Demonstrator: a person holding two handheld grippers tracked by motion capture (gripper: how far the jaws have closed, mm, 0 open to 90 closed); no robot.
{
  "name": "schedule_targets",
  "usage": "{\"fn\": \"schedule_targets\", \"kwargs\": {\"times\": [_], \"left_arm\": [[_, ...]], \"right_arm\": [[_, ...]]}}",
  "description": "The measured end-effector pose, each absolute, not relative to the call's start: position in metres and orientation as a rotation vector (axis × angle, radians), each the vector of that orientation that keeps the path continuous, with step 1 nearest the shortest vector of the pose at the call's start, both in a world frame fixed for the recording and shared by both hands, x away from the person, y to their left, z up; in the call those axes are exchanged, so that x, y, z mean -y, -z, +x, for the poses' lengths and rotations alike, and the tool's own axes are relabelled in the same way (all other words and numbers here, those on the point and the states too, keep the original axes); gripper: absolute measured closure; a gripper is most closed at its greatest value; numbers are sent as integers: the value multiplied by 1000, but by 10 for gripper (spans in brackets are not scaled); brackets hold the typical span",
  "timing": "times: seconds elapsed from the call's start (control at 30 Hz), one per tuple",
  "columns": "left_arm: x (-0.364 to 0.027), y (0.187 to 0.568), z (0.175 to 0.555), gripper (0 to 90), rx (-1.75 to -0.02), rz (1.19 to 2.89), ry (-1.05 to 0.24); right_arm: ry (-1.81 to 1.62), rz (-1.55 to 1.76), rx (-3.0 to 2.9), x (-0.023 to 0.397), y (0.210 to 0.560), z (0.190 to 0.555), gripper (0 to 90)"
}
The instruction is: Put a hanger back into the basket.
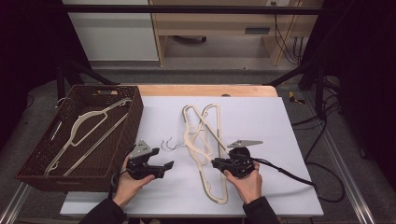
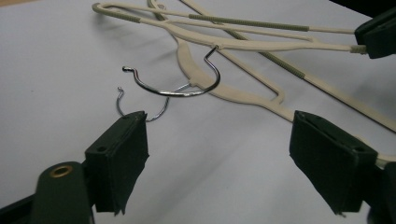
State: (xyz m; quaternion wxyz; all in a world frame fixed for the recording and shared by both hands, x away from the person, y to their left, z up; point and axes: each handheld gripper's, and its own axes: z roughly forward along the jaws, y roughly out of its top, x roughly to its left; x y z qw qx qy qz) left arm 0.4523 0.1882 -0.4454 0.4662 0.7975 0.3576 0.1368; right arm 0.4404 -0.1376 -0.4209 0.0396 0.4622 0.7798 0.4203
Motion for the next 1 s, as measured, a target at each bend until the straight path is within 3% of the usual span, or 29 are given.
{"fn": "schedule_targets", "kwargs": {"times": [0.23,0.73,1.0], "left_arm": [[-179,456,473,363,-889,1867,-323],[-167,459,477,589,-889,1800,-362],[-166,458,481,818,-903,1771,-305]], "right_arm": [[-1294,1406,-2392,137,421,440,797],[-1313,1405,-2400,136,422,439,796],[-1305,1387,-2419,135,425,437,794]]}}
